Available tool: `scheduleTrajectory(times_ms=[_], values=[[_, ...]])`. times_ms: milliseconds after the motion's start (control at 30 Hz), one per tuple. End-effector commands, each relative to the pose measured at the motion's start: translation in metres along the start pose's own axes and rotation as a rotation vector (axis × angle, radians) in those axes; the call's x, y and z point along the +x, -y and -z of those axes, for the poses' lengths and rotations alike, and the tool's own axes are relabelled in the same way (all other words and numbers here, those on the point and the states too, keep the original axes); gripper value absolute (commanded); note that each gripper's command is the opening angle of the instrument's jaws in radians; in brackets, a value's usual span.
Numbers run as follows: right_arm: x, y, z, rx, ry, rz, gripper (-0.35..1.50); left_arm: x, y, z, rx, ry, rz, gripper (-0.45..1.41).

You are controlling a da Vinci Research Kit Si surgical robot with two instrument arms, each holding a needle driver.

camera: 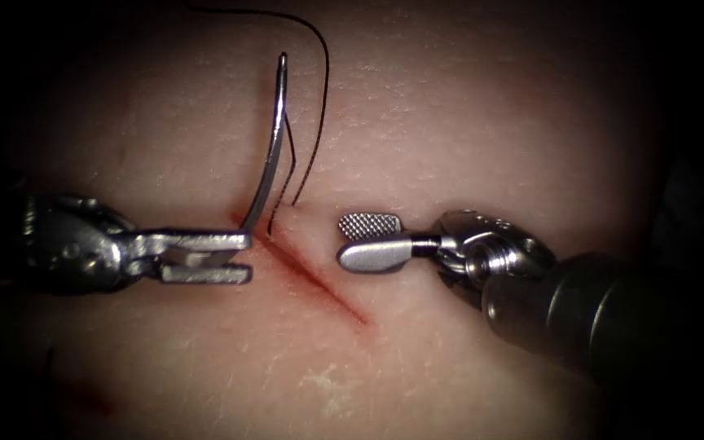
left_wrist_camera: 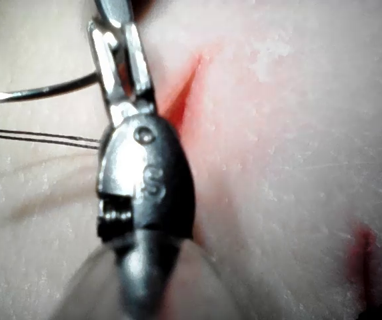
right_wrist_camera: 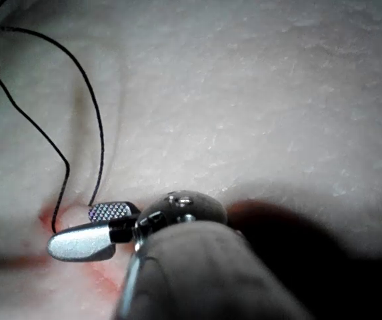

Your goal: Wound Closure

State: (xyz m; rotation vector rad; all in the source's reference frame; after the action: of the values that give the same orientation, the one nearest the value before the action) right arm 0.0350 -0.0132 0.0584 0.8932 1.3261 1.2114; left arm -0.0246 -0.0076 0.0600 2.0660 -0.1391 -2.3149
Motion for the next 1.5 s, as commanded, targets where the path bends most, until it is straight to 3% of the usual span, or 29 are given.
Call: scheduleTrajectory(times_ms=[33,267,633,1067,1200,1500], values=[[-0.0001,-0.0002,-0.0011,0.001,0.0,-0.003,1.45,-0.001,-0.001,-0.001,0.007,0.01,-0.014,-0.45],[0.0008,0.0001,-0.0021,-0.007,-0.009,-0.013,1.47,-0.0022,-0.0027,-0.0028,0.022,0.03,-0.058,-0.45],[0.0014,0.0011,-0.0026,-0.012,-0.015,-0.035,1.47,-0.0027,-0.0031,-0.0031,0.03,0.047,-0.092,-0.45],[0.002,0.0011,-0.0036,-0.05,0.001,-0.103,1.26,-0.0027,-0.0036,-0.0036,0.043,0.077,-0.176,-0.45],[0.002,0.0009,-0.0041,-0.081,0.004,-0.103,1.26,-0.0026,-0.0037,-0.0039,0.048,0.113,-0.229,-0.45],[0.0019,0.001,-0.0046,-0.098,0.022,-0.118,1.08,-0.0026,-0.0038,-0.0042,0.064,0.178,-0.305,-0.45]])
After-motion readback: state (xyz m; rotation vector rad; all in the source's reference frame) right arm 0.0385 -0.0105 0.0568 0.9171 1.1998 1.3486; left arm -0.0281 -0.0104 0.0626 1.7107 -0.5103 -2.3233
